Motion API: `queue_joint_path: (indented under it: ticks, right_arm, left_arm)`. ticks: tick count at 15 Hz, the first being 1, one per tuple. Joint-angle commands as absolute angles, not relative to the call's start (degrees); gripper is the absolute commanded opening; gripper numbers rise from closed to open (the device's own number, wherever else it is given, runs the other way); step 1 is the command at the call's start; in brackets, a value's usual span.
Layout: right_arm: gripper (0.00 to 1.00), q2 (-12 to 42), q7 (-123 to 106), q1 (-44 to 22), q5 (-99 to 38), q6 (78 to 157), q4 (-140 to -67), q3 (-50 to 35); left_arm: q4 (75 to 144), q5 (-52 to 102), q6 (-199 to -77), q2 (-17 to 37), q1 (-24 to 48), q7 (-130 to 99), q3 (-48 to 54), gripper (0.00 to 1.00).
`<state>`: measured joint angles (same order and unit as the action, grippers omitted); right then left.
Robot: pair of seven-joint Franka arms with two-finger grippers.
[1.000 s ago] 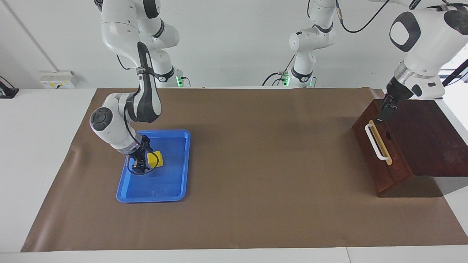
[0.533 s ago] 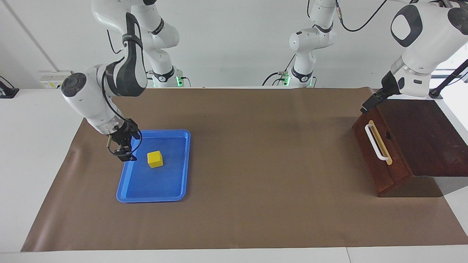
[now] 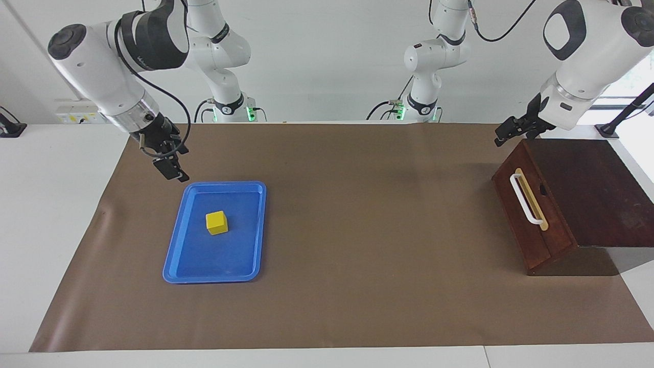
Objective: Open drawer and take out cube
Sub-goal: 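Push the drawer shut with the left gripper while the right gripper retracts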
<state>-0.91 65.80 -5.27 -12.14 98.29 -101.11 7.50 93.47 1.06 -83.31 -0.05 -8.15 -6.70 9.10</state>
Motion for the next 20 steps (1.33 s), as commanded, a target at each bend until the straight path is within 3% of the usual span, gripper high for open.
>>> queue_joint_path:
  ticks: [1,8,20]
  right_arm:
    - [1.0,-2.37,51.74,-3.43,-10.82,95.37,-100.9,7.73]
    - [1.0,-4.22,9.09,-2.28,2.01,94.92,-100.99,7.12]
    - [1.0,-4.75,-3.34,-2.55,1.76,95.27,-101.78,6.86]
  left_arm:
    - [95.63,1.05,-83.5,-2.73,-3.17,-5.45,5.45,1.0]
    - [92.3,1.23,-80.96,-0.45,1.4,-1.76,2.2,1.0]
    - [95.27,1.23,-82.26,-0.97,1.49,-1.76,2.9,1.0]
